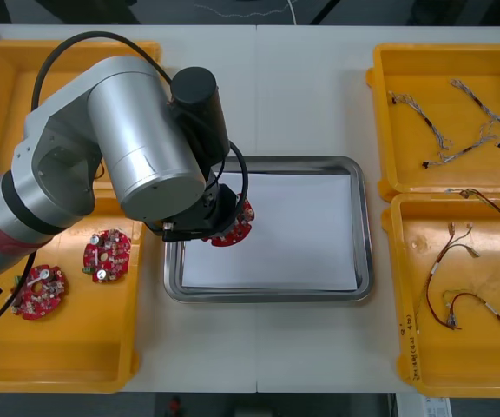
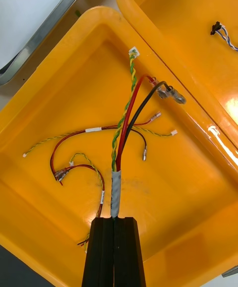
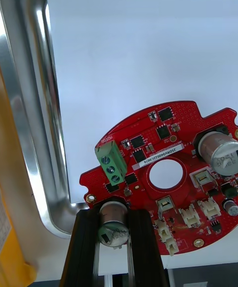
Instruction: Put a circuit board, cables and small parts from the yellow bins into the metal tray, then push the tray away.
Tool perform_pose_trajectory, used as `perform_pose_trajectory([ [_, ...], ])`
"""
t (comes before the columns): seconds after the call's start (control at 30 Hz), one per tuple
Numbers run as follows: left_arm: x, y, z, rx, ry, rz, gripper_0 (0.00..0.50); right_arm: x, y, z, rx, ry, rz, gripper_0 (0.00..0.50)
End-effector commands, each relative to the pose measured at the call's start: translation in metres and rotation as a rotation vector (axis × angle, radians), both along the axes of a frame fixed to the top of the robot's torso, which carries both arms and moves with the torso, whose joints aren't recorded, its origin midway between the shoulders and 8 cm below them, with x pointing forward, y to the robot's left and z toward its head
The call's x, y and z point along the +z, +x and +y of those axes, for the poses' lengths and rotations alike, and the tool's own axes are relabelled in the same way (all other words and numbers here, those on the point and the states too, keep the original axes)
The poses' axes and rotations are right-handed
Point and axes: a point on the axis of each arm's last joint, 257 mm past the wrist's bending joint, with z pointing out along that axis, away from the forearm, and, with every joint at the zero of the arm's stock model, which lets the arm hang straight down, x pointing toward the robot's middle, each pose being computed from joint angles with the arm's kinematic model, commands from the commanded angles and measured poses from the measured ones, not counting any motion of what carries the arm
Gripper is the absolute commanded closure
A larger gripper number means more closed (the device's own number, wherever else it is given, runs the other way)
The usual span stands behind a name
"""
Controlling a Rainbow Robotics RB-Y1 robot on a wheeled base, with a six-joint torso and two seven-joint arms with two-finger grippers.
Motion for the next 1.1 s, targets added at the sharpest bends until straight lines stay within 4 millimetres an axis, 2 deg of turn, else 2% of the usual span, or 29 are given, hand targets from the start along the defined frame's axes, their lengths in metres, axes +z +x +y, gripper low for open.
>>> perform_pose_trajectory([
  [0.03, -0.011, -0.007, -0.015, -0.019, -0.039, -0.018, 0.497, 0.011, 0.003, 0.001, -0.009, -0.023, -0.026, 0.500],
  [0.27, -0.037, -0.007, -0.004, 0.000, -0.039, -0.022, 0.497, 0.011, 0.003, 0.001, -0.008, -0.022, -0.026, 0.500],
  [0.5, -0.054, -0.010, 0.006, 0.009, -0.019, -0.027, 0.497, 0.011, 0.003, 0.001, -0.007, -0.022, -0.025, 0.500],
  [1.1, -0.071, -0.011, 0.014, 0.018, -0.028, -0.029, 0.498, 0.012, 0.005, 0.003, -0.007, -0.017, -0.035, 0.500],
])
